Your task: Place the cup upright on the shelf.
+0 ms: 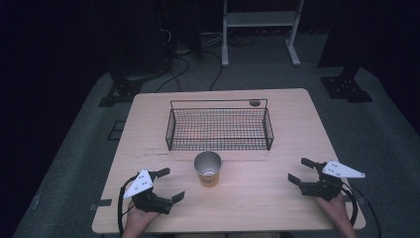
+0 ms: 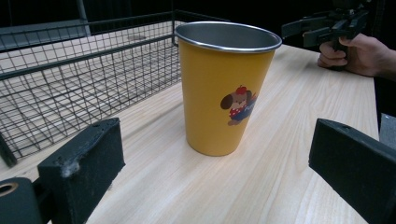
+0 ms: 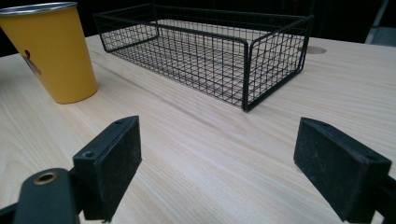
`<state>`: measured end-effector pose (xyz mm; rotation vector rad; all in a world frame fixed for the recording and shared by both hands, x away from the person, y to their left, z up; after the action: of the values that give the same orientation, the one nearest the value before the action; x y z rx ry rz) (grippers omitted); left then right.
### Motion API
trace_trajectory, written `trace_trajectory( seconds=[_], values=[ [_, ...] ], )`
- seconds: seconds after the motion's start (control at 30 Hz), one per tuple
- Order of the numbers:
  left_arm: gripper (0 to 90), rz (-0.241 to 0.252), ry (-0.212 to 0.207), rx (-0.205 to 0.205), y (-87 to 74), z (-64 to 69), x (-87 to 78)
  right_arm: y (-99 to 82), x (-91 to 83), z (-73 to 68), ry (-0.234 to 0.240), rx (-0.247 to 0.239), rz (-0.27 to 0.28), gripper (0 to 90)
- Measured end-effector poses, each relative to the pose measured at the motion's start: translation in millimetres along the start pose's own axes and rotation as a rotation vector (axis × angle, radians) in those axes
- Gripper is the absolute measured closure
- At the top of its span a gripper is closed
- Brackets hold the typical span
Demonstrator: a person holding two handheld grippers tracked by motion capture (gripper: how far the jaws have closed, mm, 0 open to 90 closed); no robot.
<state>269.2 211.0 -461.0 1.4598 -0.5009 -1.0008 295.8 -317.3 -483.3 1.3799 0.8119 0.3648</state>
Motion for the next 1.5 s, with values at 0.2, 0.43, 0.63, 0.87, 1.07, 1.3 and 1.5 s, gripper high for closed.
trace_trajectory(
  seconds=[0.2, 0.43, 0.63, 0.87, 1.07, 1.3, 1.5],
  values=[
    [2.2, -0.001, -0.015, 0.01, 3.0, 4.6, 7.2, 0.0, -0.1, -0.2, 0.001, -0.001, 0.001, 14.0],
    [2.2, -0.001, -0.023, 0.018, 6.3, 8.2, 15.3, -0.1, -0.1, -0.2, 0.0, 0.001, 0.0, 14.0],
    [2.2, 0.028, -0.028, 0.019, 10.5, 8.9, 20.0, -0.1, -0.2, 0.1, -0.001, 0.004, 0.001, 14.0],
    [2.2, -0.01, -0.052, 0.029, 13.5, 11.7, 29.4, -0.1, -0.1, 0.4, -0.002, 0.005, 0.001, 14.0],
    [2.2, -0.017, -0.047, 0.032, 15.5, 12.2, 37.6, -0.1, -0.1, 0.6, -0.004, 0.007, 0.002, 13.9],
    [2.1, -0.021, -0.044, 0.014, 15.4, 9.0, 44.8, -0.1, -0.1, 0.5, -0.003, 0.007, 0.002, 13.9],
    [1.6, -0.039, -0.056, 0.007, 16.6, 8.6, 53.4, -0.1, -0.1, 0.7, -0.003, 0.008, 0.003, 13.9]
  ],
)
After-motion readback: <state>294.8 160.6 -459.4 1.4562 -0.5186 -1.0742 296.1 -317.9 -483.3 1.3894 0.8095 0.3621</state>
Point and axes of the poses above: each handheld gripper's, and its own axes: x roughly forward along the jaws, y roughly out of its top, z roughly to its right, the point moved 1 cm from there along x, roughly forward along the jaws, and after that the axes turned 4 degrees about -x, right-handed, at the moved point
